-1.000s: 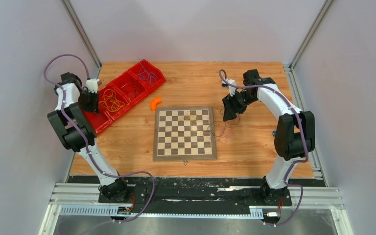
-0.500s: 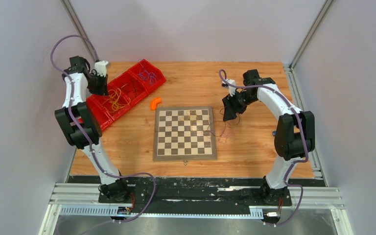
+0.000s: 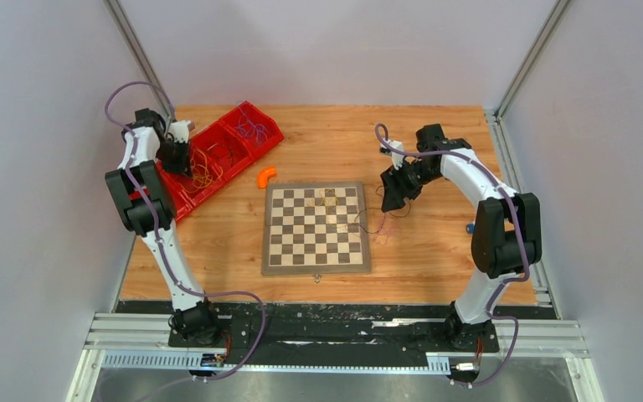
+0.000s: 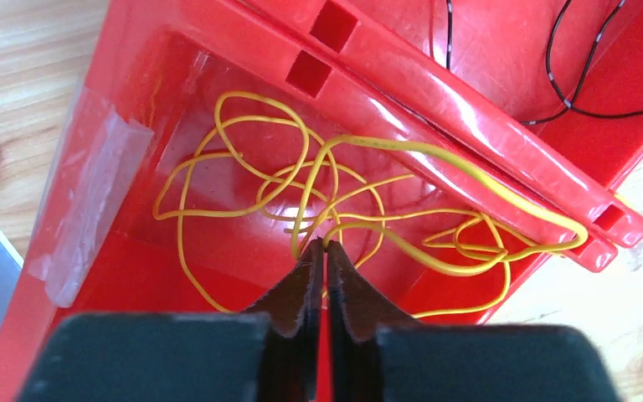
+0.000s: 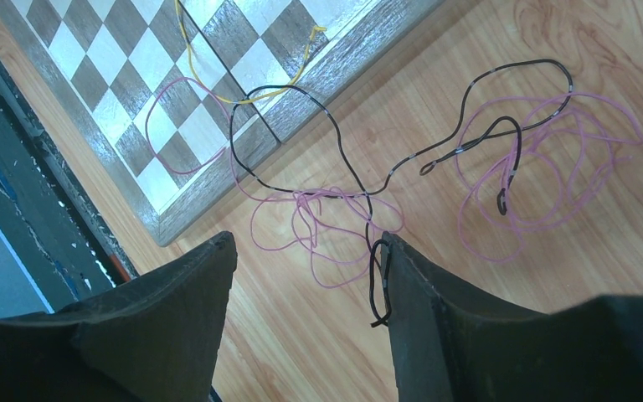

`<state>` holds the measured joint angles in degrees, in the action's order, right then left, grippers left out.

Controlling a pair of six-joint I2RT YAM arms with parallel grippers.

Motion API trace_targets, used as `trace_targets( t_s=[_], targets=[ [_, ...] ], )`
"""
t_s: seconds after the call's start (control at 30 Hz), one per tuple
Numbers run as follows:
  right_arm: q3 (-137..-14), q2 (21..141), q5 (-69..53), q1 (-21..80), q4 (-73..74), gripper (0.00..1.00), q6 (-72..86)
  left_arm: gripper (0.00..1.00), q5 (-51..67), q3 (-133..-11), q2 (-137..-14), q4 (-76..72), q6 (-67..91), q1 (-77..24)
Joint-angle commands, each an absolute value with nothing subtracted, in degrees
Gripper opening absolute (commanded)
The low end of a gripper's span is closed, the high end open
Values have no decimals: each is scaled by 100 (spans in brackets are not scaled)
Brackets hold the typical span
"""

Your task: Untangle the cables

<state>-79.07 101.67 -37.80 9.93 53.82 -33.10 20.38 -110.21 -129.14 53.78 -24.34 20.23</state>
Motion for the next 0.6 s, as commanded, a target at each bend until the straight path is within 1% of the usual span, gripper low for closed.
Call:
trace_targets(
  t_s=[0.0, 0.03, 0.07, 0.1, 0.13, 0.17, 0.23, 0.27, 0.37, 0.43, 0.53, 0.57],
  targets=[
    [-7853, 9926, -3999, 1002, 5117, 63, -3291, 18, 1972, -11230, -12774, 5605, -2336, 1974],
    [-7869, 9942, -3999, 1010, 5102, 63, -3290, 36, 2110, -11227, -12666, 5624, -2324, 1980],
    [-7886, 9943, -4010, 1011, 5106, 63, -3280, 44, 2176, -11194, -12582, 5596, -2277, 1978],
    [-7893, 9951, -4015, 1006, 5095, 63, -3293, 57, 2311, -11169, -12363, 5562, -2242, 1978],
    [-7912, 9948, -4031, 1006, 5097, 63, -3288, 61, 2373, -11153, -12124, 5513, -2204, 1975],
    [-7925, 9962, -4040, 1009, 5087, 63, -3288, 67, 2494, -11162, -12016, 5498, -2196, 1972],
    [-7949, 9959, -4047, 1003, 5088, 63, -3289, 75, 2660, -11261, -11720, 5625, -2216, 1970],
    [-7953, 9954, -4043, 1009, 5084, 63, -3283, 77, 2696, -11369, -11561, 5678, -2259, 1969],
    [-7930, 9923, -3965, 995, 5080, 63, -3266, 94, 2703, -11589, -11263, 5918, -2419, 1922],
    [-7860, 9876, -3862, 993, 5079, 63, -3267, 98, 2652, -11563, -11036, 5962, -2584, 1854],
    [-7684, 9827, -3550, 981, 5068, 64, -3249, 100, 2707, -11273, -10542, 5814, -2828, 1652],
    [-7626, 9839, -3391, 977, 5037, 64, -3201, 100, 2733, -11010, -10430, 5650, -2860, 1483]
  ],
)
